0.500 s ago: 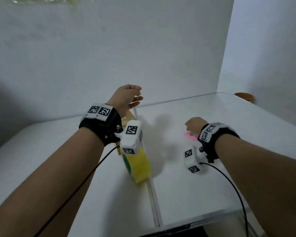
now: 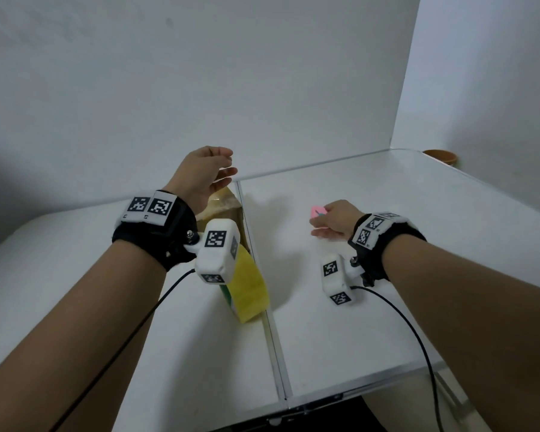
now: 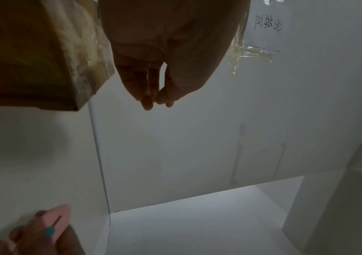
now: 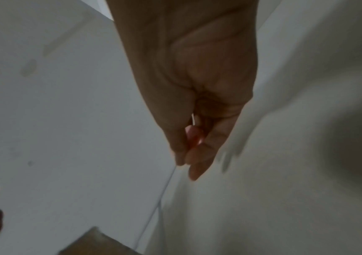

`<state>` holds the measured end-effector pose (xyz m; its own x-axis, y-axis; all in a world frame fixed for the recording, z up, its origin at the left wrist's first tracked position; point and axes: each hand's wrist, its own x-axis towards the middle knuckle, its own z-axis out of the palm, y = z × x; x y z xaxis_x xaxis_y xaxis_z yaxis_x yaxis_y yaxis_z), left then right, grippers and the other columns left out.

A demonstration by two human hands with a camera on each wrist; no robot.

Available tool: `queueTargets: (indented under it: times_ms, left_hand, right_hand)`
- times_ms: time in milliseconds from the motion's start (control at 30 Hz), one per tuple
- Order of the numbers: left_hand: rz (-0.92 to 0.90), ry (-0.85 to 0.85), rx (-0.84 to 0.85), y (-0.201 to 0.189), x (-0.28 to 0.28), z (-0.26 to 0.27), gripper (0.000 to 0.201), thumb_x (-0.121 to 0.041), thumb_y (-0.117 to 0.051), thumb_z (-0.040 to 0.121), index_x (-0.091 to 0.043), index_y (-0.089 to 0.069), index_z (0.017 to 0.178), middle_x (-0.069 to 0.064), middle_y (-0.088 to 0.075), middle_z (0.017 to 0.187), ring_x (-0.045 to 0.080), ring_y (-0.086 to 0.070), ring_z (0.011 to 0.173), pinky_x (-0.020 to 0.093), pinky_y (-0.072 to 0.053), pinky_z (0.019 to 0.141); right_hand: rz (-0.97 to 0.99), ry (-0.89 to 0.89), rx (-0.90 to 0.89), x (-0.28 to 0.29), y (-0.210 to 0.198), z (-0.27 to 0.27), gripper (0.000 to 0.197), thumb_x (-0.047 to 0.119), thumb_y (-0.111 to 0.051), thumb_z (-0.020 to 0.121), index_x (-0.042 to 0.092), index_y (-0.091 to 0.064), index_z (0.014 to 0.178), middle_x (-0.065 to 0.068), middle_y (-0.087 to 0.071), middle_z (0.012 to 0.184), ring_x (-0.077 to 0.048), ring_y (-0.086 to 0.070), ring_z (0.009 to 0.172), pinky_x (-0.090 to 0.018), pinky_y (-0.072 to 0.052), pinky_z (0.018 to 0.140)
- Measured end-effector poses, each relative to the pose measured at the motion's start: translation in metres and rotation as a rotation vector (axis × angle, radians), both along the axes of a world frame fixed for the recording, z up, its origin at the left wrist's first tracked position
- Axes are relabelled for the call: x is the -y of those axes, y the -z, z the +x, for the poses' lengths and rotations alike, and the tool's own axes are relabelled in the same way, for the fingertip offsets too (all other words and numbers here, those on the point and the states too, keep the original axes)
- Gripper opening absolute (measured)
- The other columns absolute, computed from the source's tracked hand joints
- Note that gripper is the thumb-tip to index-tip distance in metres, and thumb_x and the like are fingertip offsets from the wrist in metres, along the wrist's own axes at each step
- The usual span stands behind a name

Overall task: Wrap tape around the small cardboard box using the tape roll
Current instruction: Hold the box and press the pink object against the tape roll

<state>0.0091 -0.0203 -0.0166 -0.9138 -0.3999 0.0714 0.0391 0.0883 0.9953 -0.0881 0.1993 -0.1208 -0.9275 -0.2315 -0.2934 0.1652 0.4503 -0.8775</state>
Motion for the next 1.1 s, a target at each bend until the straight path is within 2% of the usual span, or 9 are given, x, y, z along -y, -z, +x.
queueTargets:
  times_ms: [100, 233, 333, 400, 500, 567, 700, 967, 1100]
  left_hand:
    - [-0.001, -0.011, -0.010, 0.000, 0.008, 0.006, 0.023, 0.001, -0.049, 0.093, -0.017, -0.060, 0.086, -0.001, -0.059, 0.089, 0.015, -0.063, 0.084, 0.023, -0.050, 0.072]
    - [0.020, -0.039, -0.027, 0.000, 0.022, 0.016, 0.023, 0.002, -0.050, 0.093, -0.017, -0.060, 0.085, -0.001, -0.059, 0.090, 0.016, -0.063, 0.083, 0.023, -0.051, 0.072]
    - [0.024, -0.055, -0.029, 0.004, 0.031, 0.024, 0.023, 0.002, -0.049, 0.093, -0.017, -0.060, 0.085, -0.001, -0.060, 0.091, 0.015, -0.064, 0.083, 0.023, -0.051, 0.072]
    - [0.027, -0.063, -0.027, 0.007, 0.036, 0.029, 0.024, 0.002, -0.049, 0.093, -0.017, -0.060, 0.084, -0.001, -0.060, 0.091, 0.015, -0.064, 0.083, 0.023, -0.051, 0.073]
    - [0.040, -0.076, -0.024, 0.012, 0.042, 0.033, 0.024, 0.002, -0.049, 0.093, -0.017, -0.060, 0.084, -0.001, -0.060, 0.090, 0.015, -0.063, 0.082, 0.023, -0.050, 0.072]
    - [0.050, -0.081, -0.026, 0.014, 0.043, 0.035, 0.024, 0.002, -0.049, 0.093, -0.017, -0.060, 0.084, -0.001, -0.060, 0.089, 0.015, -0.063, 0.082, 0.023, -0.050, 0.073]
    - [0.062, -0.085, -0.035, 0.015, 0.043, 0.038, 0.025, 0.002, -0.048, 0.093, -0.018, -0.060, 0.084, -0.001, -0.060, 0.088, 0.014, -0.063, 0.079, 0.022, -0.048, 0.070]
    - [0.049, -0.095, -0.024, 0.020, 0.041, 0.044, 0.026, 0.003, -0.048, 0.093, -0.018, -0.060, 0.084, -0.002, -0.060, 0.087, 0.011, -0.060, 0.071, 0.019, -0.040, 0.058]
    - [0.027, -0.094, -0.022, 0.024, 0.038, 0.047, 0.026, 0.003, -0.048, 0.092, -0.019, -0.060, 0.083, -0.002, -0.060, 0.085, 0.012, -0.059, 0.071, 0.020, -0.039, 0.059]
  right_hand:
    - [-0.443, 0.003, 0.162, 0.018, -0.016, 0.015, 0.021, -0.004, -0.056, 0.094, -0.001, -0.054, 0.114, -0.015, -0.061, 0.086, -0.019, -0.066, 0.069, -0.016, -0.055, 0.045]
    - [-0.704, -0.066, 0.265, 0.043, -0.038, 0.030, 0.031, 0.009, -0.048, 0.101, -0.001, -0.050, 0.130, -0.014, -0.067, 0.097, -0.017, -0.063, 0.078, -0.017, -0.058, 0.053]
    - [-0.728, -0.139, 0.225, 0.058, -0.047, 0.036, 0.023, 0.014, -0.051, 0.100, 0.007, -0.057, 0.121, -0.005, -0.073, 0.097, -0.008, -0.056, 0.069, -0.014, -0.043, 0.055]
    - [-0.780, -0.169, 0.223, 0.065, -0.052, 0.041, 0.014, 0.008, -0.053, 0.099, 0.004, -0.061, 0.110, -0.008, -0.071, 0.100, -0.011, -0.062, 0.082, -0.014, -0.052, 0.067]
    - [-0.845, -0.215, 0.219, 0.071, -0.053, 0.048, 0.021, -0.005, -0.056, 0.093, -0.006, -0.058, 0.115, -0.021, -0.062, 0.121, -0.028, -0.066, 0.101, -0.028, -0.058, 0.085]
    - [-0.893, -0.199, 0.221, 0.073, -0.053, 0.052, 0.018, -0.009, -0.055, 0.093, -0.003, -0.058, 0.109, -0.022, -0.057, 0.121, -0.031, -0.066, 0.098, -0.031, -0.060, 0.081]
    - [-0.703, -0.199, 0.077, 0.074, -0.055, 0.055, 0.019, 0.010, -0.061, 0.094, 0.011, -0.067, 0.112, -0.009, -0.066, 0.111, -0.014, -0.062, 0.079, -0.015, -0.052, 0.061]
    - [-0.746, -0.175, 0.134, 0.076, -0.061, 0.061, 0.012, 0.006, -0.054, 0.097, -0.001, -0.056, 0.107, -0.015, -0.065, 0.096, -0.014, -0.066, 0.064, -0.011, -0.052, 0.048]
    - [-0.718, -0.172, 0.105, 0.075, -0.057, 0.062, 0.030, 0.004, -0.061, 0.093, 0.000, -0.055, 0.122, -0.011, -0.063, 0.091, -0.009, -0.056, 0.061, -0.010, -0.048, 0.047]
